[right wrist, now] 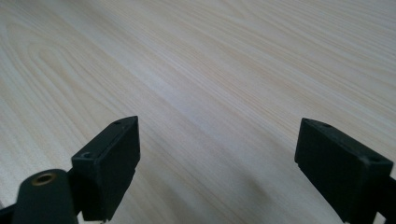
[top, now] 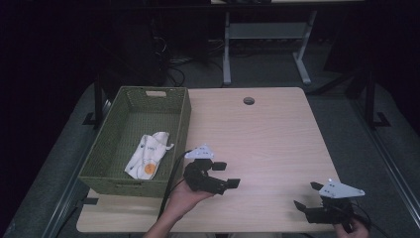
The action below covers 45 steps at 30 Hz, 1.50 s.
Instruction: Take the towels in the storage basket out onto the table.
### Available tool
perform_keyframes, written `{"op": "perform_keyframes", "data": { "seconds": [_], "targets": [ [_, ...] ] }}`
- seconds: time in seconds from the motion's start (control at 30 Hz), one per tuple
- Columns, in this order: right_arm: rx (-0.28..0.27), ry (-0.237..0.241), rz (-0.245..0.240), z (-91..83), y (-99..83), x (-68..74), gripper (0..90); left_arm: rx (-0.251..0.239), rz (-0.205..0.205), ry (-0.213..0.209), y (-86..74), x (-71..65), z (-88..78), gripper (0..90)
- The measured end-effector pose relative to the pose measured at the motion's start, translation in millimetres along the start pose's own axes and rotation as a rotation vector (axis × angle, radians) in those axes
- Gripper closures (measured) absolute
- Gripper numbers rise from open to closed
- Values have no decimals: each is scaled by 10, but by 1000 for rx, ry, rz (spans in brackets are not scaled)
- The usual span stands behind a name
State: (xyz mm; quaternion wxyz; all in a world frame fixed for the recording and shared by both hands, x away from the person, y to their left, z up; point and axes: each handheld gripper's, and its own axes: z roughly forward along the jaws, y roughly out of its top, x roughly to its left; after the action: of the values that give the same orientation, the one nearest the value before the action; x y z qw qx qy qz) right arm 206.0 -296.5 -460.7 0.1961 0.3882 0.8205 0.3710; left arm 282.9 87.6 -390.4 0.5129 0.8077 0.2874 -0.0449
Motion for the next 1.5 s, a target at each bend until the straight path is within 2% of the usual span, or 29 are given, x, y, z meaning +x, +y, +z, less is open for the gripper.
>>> {"op": "perform_keyframes", "data": {
  "seconds": [0.2, 0.23, 0.4, 0.63, 0.87, 0.97, 1.37, 1.5],
  "targets": [
    [-8, -2, 7, -18, -10, -22, 139, 12, -2, -8, 110, 25, -25, 199],
    [-6, 0, 6, -16, -9, -22, 139, 15, 6, 2, 150, 33, -39, 200],
    [-7, 3, 1, -11, -5, -11, 139, 31, -8, -25, 237, 74, -70, 187],
    [-6, 2, 4, -14, -6, -11, 139, 66, 12, -28, 360, 98, -135, 186],
    [-8, 5, 4, -11, -4, -11, 138, 66, 17, -42, 448, 132, -215, 185],
    [-11, 3, 1, -16, -3, -11, 139, 70, 32, -35, 508, 134, -274, 185],
    [-7, 7, -2, -4, 1, -7, 139, 83, 37, -33, 617, 181, -437, 185],
    [-10, 6, -7, -7, 2, -9, 139, 70, 31, -38, 652, 213, -503, 185]
  ]
}}
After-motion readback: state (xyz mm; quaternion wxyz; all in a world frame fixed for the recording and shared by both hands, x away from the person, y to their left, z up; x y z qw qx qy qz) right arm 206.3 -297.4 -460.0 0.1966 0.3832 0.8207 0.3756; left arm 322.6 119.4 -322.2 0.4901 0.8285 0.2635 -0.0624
